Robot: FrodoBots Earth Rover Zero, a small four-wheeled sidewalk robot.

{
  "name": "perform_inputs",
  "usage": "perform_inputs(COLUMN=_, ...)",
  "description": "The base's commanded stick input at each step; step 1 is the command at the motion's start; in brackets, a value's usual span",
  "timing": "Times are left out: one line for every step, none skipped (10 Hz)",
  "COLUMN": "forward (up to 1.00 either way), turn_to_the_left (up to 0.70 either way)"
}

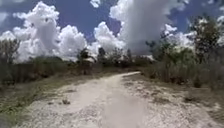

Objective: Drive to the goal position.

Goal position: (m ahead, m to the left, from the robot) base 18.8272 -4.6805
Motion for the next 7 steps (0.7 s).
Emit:
perform_inputs(forward=0.5, turn_to_the_left=0.0)
perform_inputs(forward=0.5, turn_to_the_left=0.0)
perform_inputs(forward=0.5, turn_to_the_left=0.0)
perform_inputs(forward=0.5, turn_to_the_left=0.0)
perform_inputs(forward=0.5, turn_to_the_left=0.0)
perform_inputs(forward=0.5, turn_to_the_left=0.0)
perform_inputs(forward=0.5, turn_to_the_left=0.0)
